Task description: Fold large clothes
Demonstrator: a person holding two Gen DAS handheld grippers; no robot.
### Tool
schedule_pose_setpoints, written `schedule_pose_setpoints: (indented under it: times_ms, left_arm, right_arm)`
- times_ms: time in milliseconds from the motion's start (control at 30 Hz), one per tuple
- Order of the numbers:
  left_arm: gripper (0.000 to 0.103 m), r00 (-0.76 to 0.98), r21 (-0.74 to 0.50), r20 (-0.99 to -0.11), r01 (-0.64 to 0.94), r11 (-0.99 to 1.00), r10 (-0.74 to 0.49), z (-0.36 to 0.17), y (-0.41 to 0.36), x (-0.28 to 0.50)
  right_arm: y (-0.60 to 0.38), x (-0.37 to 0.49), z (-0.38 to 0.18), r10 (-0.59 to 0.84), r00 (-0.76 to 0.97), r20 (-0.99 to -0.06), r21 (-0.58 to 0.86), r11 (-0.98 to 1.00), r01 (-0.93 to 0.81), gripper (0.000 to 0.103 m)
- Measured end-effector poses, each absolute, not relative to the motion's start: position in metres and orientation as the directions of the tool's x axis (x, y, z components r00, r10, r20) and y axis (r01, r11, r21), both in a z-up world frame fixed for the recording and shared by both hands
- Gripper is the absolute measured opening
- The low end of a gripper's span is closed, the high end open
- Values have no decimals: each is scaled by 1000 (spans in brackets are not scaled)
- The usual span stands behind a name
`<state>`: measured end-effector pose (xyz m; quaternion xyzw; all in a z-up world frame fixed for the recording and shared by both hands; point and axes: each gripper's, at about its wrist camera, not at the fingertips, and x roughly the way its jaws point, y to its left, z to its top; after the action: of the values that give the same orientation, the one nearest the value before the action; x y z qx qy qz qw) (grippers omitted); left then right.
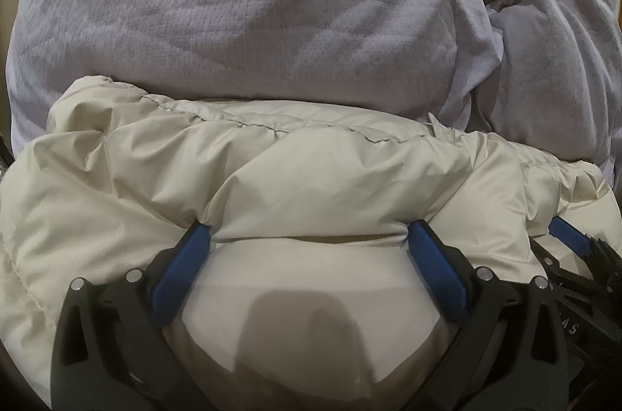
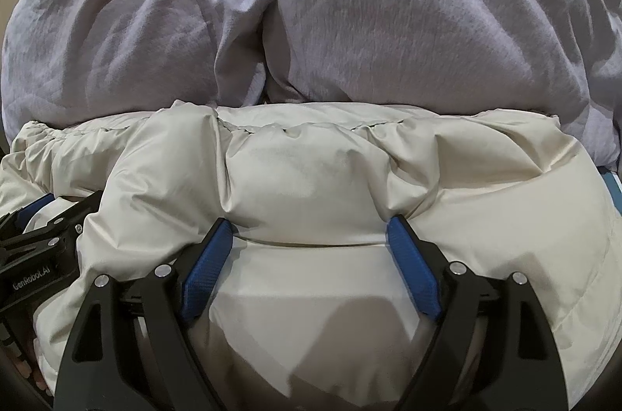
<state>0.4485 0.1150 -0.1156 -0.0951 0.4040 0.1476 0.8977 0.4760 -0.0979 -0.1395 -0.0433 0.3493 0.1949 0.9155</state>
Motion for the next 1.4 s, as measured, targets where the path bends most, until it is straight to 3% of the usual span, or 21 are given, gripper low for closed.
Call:
schedule_pose_setpoints:
  times_ms: [100,300,467,733,1033,1133,1200,1400]
  left_arm:
    - [100,599,-45,-780,-347,937,184,-94,117,445]
    - [100,602,-88,-777,-391,916,182,-65,141,404]
    - [100,591,-73,-767,-467,881,250,-50,175,357]
    - [100,510,-51,-793,-600,798,333,-53,203,294]
    - [98,474,-193,-851,-683,705,226,-86,226,280]
    - [97,480,-237,-855,-699,675,197,-91,234,286]
    - [94,488,-272,-855,-711,649,177,-94,240,290]
    - [69,518,-326,-841,-716,617,157,-99,249,293]
  right_arm:
    - [-102,478,-124,323,640,-698,77,921,-382,84]
    - [-161,453,-88,321,695,-643,140,942,-306,84]
    - [-224,446,-81,249,714,-654,183,968,-170,86]
    - [-302,447,-108,224,647,-729,304,953,12,86]
    - [-327,449,-150,381,530,-758,486,871,68,85]
    - [-329,448,-159,441,512,-737,554,828,83,78]
    - [-330,448,-160,462,510,-726,578,812,87,67]
    - [-324,441,-153,446,536,-717,559,827,60,49]
